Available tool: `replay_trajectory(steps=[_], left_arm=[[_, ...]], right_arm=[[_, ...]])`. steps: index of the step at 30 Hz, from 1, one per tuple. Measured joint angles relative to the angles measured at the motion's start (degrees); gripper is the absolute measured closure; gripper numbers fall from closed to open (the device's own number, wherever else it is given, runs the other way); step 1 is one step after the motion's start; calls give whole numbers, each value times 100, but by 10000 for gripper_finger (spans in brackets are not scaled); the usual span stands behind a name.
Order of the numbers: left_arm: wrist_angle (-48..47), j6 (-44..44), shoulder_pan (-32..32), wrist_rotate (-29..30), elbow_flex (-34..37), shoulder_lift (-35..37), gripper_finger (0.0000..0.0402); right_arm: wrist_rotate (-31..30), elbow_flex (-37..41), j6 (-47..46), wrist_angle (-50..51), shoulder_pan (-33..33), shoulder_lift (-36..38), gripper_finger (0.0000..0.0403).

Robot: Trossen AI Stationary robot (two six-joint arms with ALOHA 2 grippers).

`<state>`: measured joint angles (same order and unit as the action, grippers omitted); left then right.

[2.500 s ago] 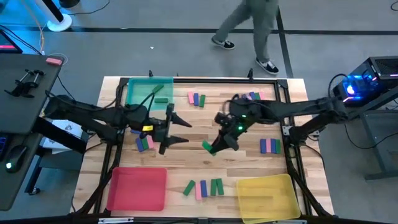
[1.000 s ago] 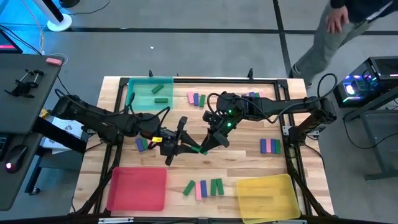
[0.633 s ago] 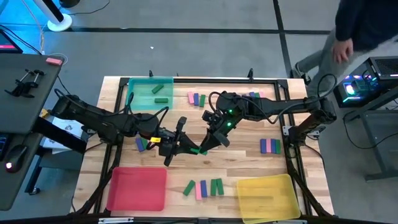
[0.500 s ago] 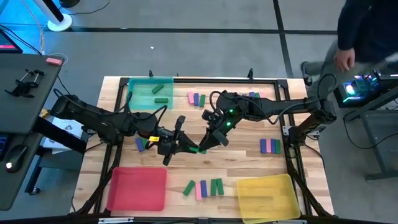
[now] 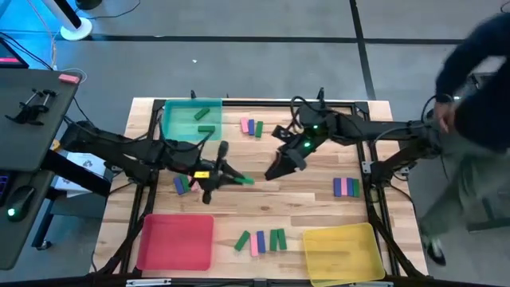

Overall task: Sort blocks
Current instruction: Put the green block into the blue bin

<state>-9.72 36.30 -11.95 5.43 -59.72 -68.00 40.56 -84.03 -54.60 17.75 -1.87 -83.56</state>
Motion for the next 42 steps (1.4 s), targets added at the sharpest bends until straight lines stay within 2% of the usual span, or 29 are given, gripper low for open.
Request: replay_trajectory(steps=[2, 4, 7, 10, 13, 15, 19, 23, 26, 32, 42], left_arm=[[-575, -405, 240, 390, 16, 338, 373], [-708, -1036, 631, 617, 251, 756, 373], [-642, -2108, 1308, 857, 1047, 1439, 373], [-454, -3153, 1997, 1396, 2010, 2080, 373], [-661, -4220, 2696, 1612, 2622, 2300, 373], [-1018, -4574, 3168, 1609, 2774, 2262, 373], [-1464, -4726, 4236, 1562, 2529, 2021, 373], [-2277, -4756, 5259, 1124, 2358, 1410, 373], [-2502, -4576, 5801, 804, 2356, 826, 373], [-2242, -4571, 6260, 719, 2356, 225, 373], [-2167, -4672, 6531, 713, 2356, 89, 351]], right_arm=[[-92, -2, 226, 596, 2, 146, 200], [-312, 5, 458, 1158, 48, 253, 199], [-811, 9, 787, 1712, 133, 438, 199], [-1422, 0, 1062, 1966, 218, 564, 199], [-2149, 7, 1273, 2068, 344, 571, 199], [-2575, 7, 1375, 2065, 429, 571, 199], [-3227, 52, 1385, 2111, 577, 569, 199], [-3596, 55, 1359, 2291, 734, 567, 199], [-3858, 55, 1367, 2369, 853, 567, 199], [-4304, 55, 1253, 2421, 1117, 567, 199], [-5286, 55, 747, 3236, 1813, 567, 199]])
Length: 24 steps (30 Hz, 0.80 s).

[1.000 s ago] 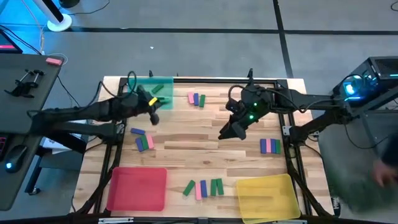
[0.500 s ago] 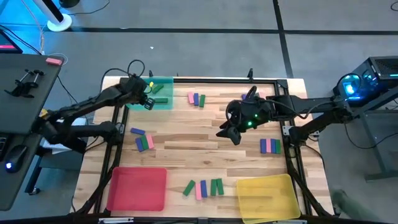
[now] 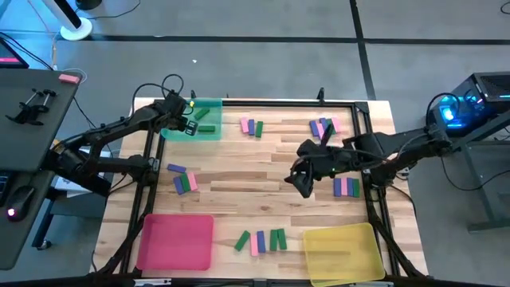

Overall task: Sort blocks
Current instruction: Put the green block into the blue bin

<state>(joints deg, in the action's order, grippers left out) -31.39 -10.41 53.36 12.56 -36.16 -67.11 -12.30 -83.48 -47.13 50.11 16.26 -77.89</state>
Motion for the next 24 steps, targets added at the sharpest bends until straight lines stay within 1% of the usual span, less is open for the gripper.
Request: replay_trajectory(steps=[3, 5, 10, 14, 15, 18, 20, 22, 23, 24], left_arm=[[5, 46, -4, -7, -110, 0, 343], [10, 145, -17, -87, -266, 0, 329], [-61, 420, -17, -195, -799, 4, 273], [-241, 601, -9, -206, -1077, 4, 227], [-284, 558, -9, -322, -1157, 4, 217], [-276, 58, -21, -1034, -1431, 13, 196], [-68, -349, -87, -1883, -1571, 54, 190], [316, -816, -231, -2881, -1600, 166, 189], [538, -1082, -360, -3282, -1600, 248, 189], [749, -1332, -544, -3561, -1600, 339, 190]], right_arm=[[-191, 0, -144, 136, 167, 0, 199], [-237, 0, -191, 181, 254, 0, 199], [-273, 0, -191, 176, 365, 0, 199], [-275, 0, -171, 176, 375, 0, 199], [-275, 0, -157, 175, 375, 0, 199], [-377, 0, -68, 176, 372, 0, 199], [-384, 0, -47, 185, 372, 0, 199], [-384, 0, -67, 237, 355, 0, 199], [-382, 0, -89, 279, 351, 0, 199], [-382, 0, -136, 336, 351, 0, 199]])
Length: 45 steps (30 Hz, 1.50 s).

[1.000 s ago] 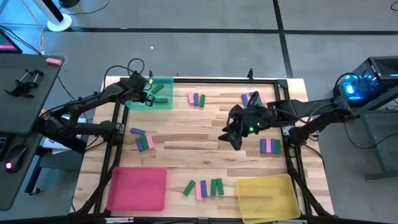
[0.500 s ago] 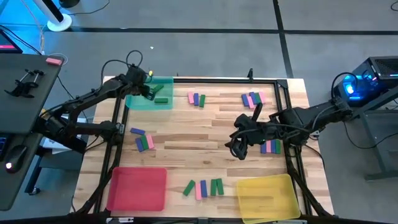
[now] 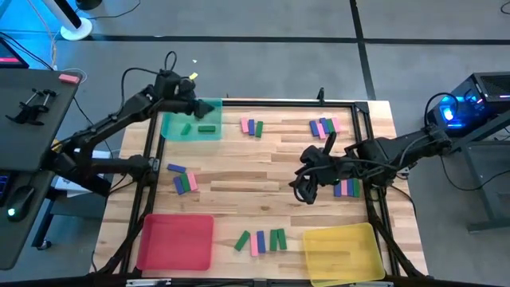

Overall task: Sort blocks
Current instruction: Put the green block into the blue bin

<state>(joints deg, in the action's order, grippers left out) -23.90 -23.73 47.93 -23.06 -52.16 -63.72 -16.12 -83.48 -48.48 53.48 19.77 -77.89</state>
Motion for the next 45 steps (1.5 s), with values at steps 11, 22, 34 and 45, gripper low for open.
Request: replay_trajectory(steps=[11, 22, 34, 45], left_arm=[[2049, -1933, -4102, 3368, 1044, 1541, 198], [3971, -1074, -5928, 6474, 1606, 1802, 198], [3698, 589, -5072, 5891, 828, 2414, 198], [1778, 712, -4595, 5269, 824, 2881, 198]], right_arm=[[-324, 99, -948, 1360, -382, -12, 199], [1149, 1450, -63, -3049, -2753, -1031, 199], [409, -1802, -535, -453, -3701, -4166, 224], [50, -3740, -12, 1086, -3312, -4553, 225]])
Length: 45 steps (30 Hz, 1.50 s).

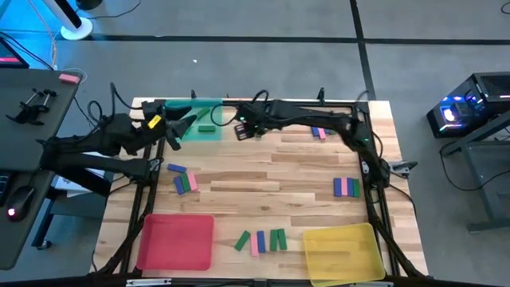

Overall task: Sort blocks
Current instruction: Put the green block into the blue bin

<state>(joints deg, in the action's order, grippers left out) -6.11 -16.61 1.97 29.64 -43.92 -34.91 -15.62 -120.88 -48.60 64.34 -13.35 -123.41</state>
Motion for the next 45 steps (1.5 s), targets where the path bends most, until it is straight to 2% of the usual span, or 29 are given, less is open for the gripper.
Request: replay_trajectory(steps=[4, 7, 9, 12, 14, 18, 22, 25, 29, 32, 35, 40, 45], left_arm=[[-519, -176, 321, -215, 0, -29, 198], [-669, -300, 645, -560, 0, -308, 198], [-662, -444, 939, -1017, -35, -720, 198], [-650, -433, 1384, -1976, -360, -1807, 198], [-735, -179, 1588, -2297, -702, -2678, 200], [-835, 62, 1894, -2318, -1549, -4441, 208], [-934, -128, 2059, -2512, -2448, -6080, 217], [-1023, -130, 2094, -2796, -3209, -7084, 222], [-1703, -452, 2094, -2748, -4182, -8118, 230], [-2194, -502, 2094, -2694, -4731, -8608, 237], [-2521, -461, 2094, -2368, -5076, -8844, 245], [-2700, -607, 2125, -1851, -5141, -8900, 257], [-2699, -743, 2333, -1983, -5145, -8900, 262]], right_arm=[[-869, -259, -338, 1773, 214, 865, 225], [-1290, -114, -1120, 2469, 458, 1632, 225], [-1353, 108, -1789, 2586, 670, 2119, 225], [-1439, 559, -2529, 2404, 987, 2646, 225], [-1522, 809, -2848, 2338, 1180, 2831, 225], [-1570, 1138, -3164, 2349, 1428, 3041, 225], [-1544, 1338, -3217, 2314, 1602, 3053, 225], [-1527, 1392, -3205, 2327, 1685, 3055, 225], [-1482, 1392, -3093, 2302, 1802, 3061, 225], [-1483, 1392, -2977, 2292, 1886, 3095, 225], [-1482, 1392, -2883, 2285, 1961, 3117, 225], [-1544, 1392, -2830, 2285, 2087, 3119, 225], [-1641, 1392, -2807, 2283, 2176, 3121, 225]])
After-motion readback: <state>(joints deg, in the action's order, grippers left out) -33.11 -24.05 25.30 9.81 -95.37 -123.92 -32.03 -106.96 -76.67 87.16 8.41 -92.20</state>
